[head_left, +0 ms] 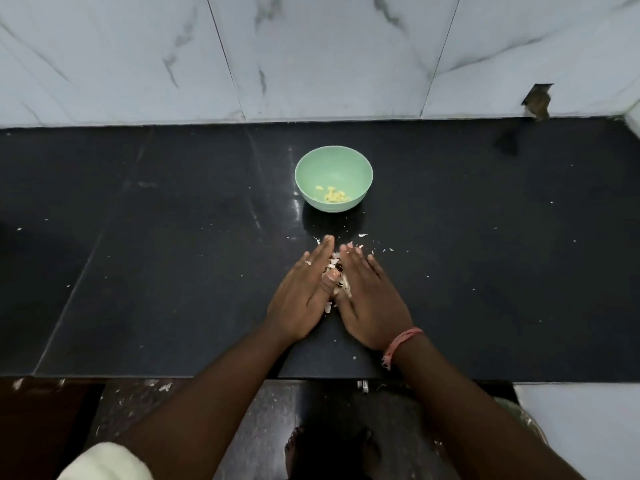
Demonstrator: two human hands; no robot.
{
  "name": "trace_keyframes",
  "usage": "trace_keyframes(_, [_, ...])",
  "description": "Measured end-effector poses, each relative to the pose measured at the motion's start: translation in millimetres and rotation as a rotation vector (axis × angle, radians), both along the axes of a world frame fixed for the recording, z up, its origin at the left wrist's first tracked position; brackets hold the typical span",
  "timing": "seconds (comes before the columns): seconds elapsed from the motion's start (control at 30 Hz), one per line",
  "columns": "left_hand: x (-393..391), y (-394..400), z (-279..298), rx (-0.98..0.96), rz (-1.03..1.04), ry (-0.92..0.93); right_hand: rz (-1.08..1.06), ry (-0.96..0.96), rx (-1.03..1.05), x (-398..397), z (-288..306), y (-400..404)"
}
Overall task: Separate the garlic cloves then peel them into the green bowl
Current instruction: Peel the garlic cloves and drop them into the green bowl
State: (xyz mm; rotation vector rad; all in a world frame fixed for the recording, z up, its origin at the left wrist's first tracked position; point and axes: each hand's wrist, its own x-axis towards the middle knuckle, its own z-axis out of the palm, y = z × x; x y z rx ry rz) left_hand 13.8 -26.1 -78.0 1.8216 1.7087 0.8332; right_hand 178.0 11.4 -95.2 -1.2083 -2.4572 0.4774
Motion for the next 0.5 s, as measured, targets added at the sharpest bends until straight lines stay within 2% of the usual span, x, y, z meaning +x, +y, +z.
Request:
trace_keyframes(0.07, [-4, 3, -1, 0.027, 0.12, -0.109, -0.172, 0.221, -0.09, 8, 1, 8])
trace_keyframes(0.1, [-6, 10, -3, 0.037, 0.187, -0.076, -0.281, 0.233, -0.088, 13, 2, 14])
trace_keyframes(0.2, [-11, 36, -6, -0.011, 0.267, 0.129, -0.445, -0.028, -0.021, 16, 3, 35])
trace_keyframes(0.27, [-11, 48, -7, -0.021, 0.201, 0.217, -0.422, -0.156, 0.001, 8, 1, 42])
trace_keyframes(0.37, [-8, 52, -4, 0.005, 0.019, 0.251, -0.232, -0.202, 0.021, 2, 0, 45])
trace_keyframes(0.43, [-8, 47, -1, -0.017, -0.044, 0.192, -0.114, -0.21, 0.041, 5, 0, 45])
trace_keyframes(0.5, [-8, 39, -1, -0.082, -0.007, 0.017, -0.032, -0.207, 0.033, 7, 4, 42])
